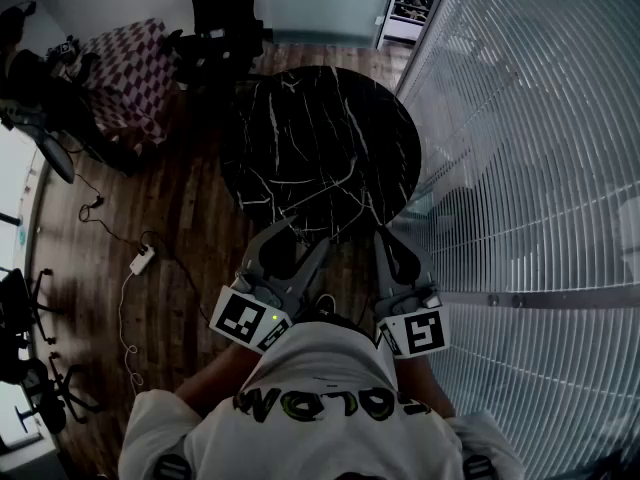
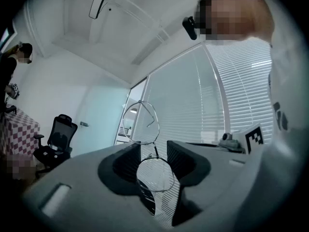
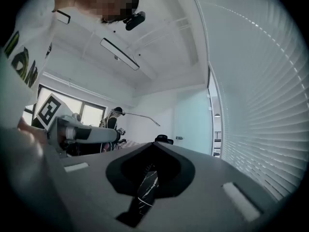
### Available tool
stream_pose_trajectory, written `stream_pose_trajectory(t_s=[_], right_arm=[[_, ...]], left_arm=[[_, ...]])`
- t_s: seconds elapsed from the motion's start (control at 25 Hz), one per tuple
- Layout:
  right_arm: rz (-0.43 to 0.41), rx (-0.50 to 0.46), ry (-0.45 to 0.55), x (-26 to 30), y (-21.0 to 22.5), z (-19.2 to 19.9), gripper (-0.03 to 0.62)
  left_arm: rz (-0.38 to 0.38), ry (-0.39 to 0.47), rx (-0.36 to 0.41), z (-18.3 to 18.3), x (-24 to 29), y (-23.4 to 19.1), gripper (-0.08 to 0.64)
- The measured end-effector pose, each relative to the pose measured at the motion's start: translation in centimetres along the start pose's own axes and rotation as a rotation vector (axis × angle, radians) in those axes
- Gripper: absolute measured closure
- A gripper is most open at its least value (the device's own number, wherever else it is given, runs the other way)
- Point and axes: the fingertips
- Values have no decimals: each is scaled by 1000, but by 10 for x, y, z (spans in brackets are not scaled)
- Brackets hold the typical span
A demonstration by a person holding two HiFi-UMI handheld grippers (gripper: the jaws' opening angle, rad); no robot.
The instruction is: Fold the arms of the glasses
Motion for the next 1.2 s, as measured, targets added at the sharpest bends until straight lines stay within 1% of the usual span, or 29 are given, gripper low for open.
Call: stream_pose_trajectory(t_s=[0.16, 0.2, 0.28, 0.36, 0.4, 0.52, 0.6, 0.68, 0.84, 0.92, 1.04, 1.2], right_arm=[[-4, -14, 13, 3, 4, -4, 592], [-5, -28, 16, 4, 4, -7, 592], [-8, -88, 16, 6, 1, -11, 591], [-20, -189, -18, 8, -3, -10, 582], [-27, -254, -49, 9, -5, -8, 553], [-38, -453, -132, 14, -9, -3, 514], [-31, -549, -133, 17, -11, -6, 503], [-23, -611, -114, 20, -14, -11, 497], [-46, -711, -132, 26, -20, -10, 486], [-60, -753, -151, 29, -23, -6, 485], [-67, -788, -168, 31, -26, -1, 479], [-69, -810, -176, 31, -28, -1, 476]], left_arm=[[10, -10, 3, 5, 6, 2, 383], [13, -16, 4, 6, 6, 2, 383], [25, -29, 6, 9, 5, 3, 383], [39, -48, 10, 13, 3, 5, 383], [48, -58, 13, 15, 2, 6, 383], [73, -85, 31, 19, 0, 10, 383], [88, -98, 44, 20, -2, 12, 383], [102, -115, 56, 22, -4, 14, 383], [127, -162, 88, 31, -9, 16, 383], [137, -165, 94, 32, -10, 16, 383], [151, -153, 117, 29, -10, 18, 383], [172, -135, 144, 23, -9, 24, 383]])
Point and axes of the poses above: the fingertips, and each gripper's own axes: x forward along the fingers, y to its right, z out of its underside, and after that the axes turned 7 degrees about x, right-handed
